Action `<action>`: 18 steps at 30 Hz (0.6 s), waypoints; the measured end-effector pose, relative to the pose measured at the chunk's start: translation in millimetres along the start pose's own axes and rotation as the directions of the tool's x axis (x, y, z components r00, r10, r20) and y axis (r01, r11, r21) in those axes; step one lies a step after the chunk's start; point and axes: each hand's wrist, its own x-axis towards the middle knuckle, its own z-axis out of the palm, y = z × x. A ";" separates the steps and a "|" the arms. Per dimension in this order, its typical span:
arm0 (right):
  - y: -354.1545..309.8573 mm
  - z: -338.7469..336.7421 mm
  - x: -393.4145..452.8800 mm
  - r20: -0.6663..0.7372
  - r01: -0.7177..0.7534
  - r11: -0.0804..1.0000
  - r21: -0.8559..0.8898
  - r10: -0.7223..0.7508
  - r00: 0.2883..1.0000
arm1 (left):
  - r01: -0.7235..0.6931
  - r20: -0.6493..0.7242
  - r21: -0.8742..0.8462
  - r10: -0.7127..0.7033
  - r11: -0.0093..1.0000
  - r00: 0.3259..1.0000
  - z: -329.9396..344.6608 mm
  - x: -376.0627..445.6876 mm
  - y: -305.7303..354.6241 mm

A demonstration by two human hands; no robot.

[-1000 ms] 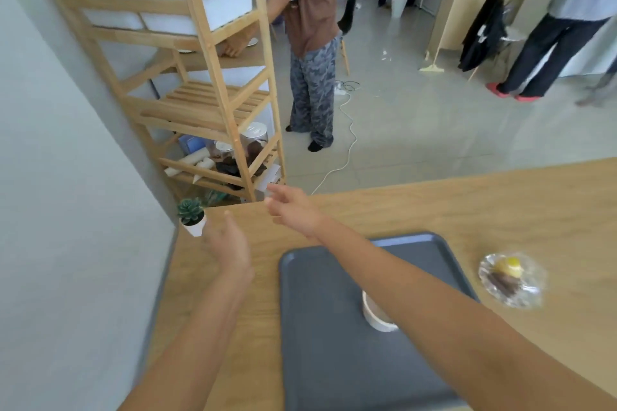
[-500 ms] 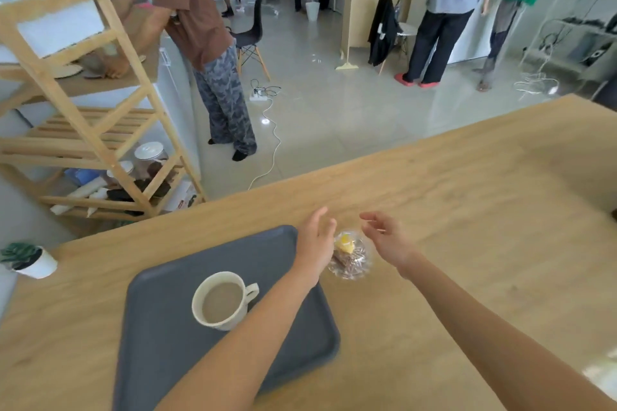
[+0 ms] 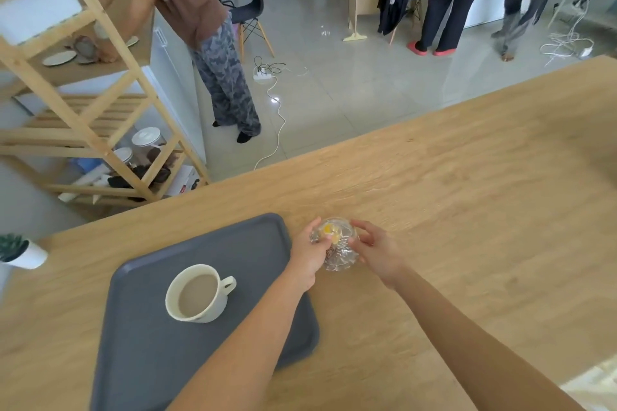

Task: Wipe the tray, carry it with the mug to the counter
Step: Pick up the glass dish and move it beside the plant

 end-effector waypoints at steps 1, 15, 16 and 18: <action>-0.8 -0.7 -0.3 0.008 -0.004 1.000 0.021 0.004 1.000 | 0.018 0.010 -0.027 -0.017 0.999 1.000 -0.8 0.2 -1.0; -91.7 18.2 -29.8 0.067 0.087 0.980 0.180 -0.100 0.993 | -0.052 0.018 -0.268 0.059 0.962 0.998 -52.4 -38.5 56.1; -105.8 26.1 -33.6 0.078 0.105 0.979 0.174 -0.120 0.990 | -0.078 0.007 -0.265 0.083 0.961 0.997 -64.2 -43.0 64.3; -132.7 48.1 -39.8 0.095 0.148 0.973 0.178 -0.166 0.982 | -0.135 -0.026 -0.255 0.132 0.958 0.991 -92.6 -54.0 78.9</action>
